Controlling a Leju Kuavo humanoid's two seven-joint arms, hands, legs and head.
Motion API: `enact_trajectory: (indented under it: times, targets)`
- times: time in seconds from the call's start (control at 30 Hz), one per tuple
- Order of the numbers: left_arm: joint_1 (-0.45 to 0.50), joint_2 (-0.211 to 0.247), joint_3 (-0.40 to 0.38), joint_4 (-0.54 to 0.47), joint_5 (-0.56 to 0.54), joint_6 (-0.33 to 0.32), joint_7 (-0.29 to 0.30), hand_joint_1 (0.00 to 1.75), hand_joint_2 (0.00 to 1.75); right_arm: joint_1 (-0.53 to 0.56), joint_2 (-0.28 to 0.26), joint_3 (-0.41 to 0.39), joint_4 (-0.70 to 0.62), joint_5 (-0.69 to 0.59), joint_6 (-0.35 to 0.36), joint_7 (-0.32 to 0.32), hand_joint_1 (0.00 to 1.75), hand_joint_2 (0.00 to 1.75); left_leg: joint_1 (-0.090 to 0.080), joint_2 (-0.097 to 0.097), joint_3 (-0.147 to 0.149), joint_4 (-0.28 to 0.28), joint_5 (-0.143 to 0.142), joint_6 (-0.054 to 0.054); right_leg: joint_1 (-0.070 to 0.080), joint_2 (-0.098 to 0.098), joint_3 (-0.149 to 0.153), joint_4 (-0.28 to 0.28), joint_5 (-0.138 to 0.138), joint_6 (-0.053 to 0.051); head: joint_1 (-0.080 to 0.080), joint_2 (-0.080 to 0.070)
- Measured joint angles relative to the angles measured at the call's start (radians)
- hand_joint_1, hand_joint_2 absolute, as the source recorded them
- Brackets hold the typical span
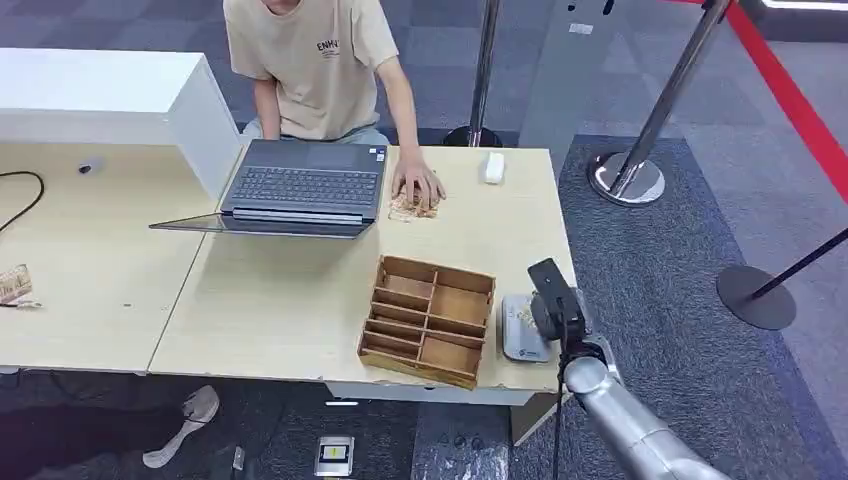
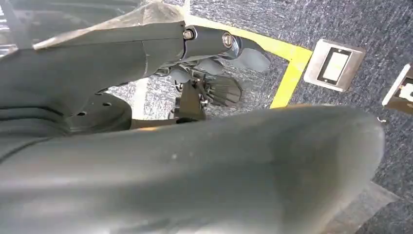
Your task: Pass the card to the sensor for recognition and then transmit it.
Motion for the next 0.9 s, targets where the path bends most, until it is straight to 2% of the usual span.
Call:
enact_trajectory:
  times: [0.23, 0.33, 0.4, 0.53, 0.9]
  targets:
    - [0.0, 0.0, 0.0, 0.0, 0.0, 0.0, 0.0, 0.0, 0.0, 0.001, 0.015, 0.021, 0.011, 0.108, -0.077, 0.005, 1.75, 1.75, 0.0, 0.0, 0.002, 0.0, 0.0, 0.0, 0.0, 0.0, 0.002, 0.0, 0.001, 0.001, 0.0, 0.0]
    - [0.003, 0.0, 0.0, 0.0, 0.002, 0.003, -0.003, 0.0, 0.0, 0.005, 0.019, 0.028, 0.008, 0.113, -0.116, -0.025, 1.75, 1.75, 0.0, 0.0, 0.001, 0.0, 0.0, 0.0, 0.0, 0.0, 0.002, 0.0, 0.001, 0.001, 0.0, 0.0]
    - [0.006, 0.0, 0.0, 0.0, 0.004, 0.006, -0.006, 0.0, 0.0, 0.007, 0.019, 0.029, -0.011, 0.103, -0.114, -0.031, 1.75, 1.75, 0.0, 0.0, 0.0, 0.0, 0.0, 0.0, 0.0, 0.0, 0.001, 0.0, 0.001, 0.001, 0.0, 0.0]
    - [0.01, 0.0, 0.0, 0.0, 0.005, 0.006, -0.013, 0.0, 0.0, 0.02, 0.016, 0.022, -0.097, -0.019, -0.066, -0.106, 1.75, 1.75, 0.0, 0.0, -0.002, 0.0, 0.0, 0.0, 0.0, 0.0, -0.001, 0.001, 0.001, 0.001, 0.0, 0.0]
    - [0.012, 0.0, 0.0, 0.0, 0.004, 0.006, -0.019, 0.0, 0.0, 0.021, -0.026, -0.018, -0.455, -0.101, 0.005, -0.051, 1.75, 1.75, -0.001, -0.001, -0.006, 0.0, 0.0, 0.0, 0.0, 0.0, -0.005, 0.001, 0.0, 0.001, 0.0, 0.0]
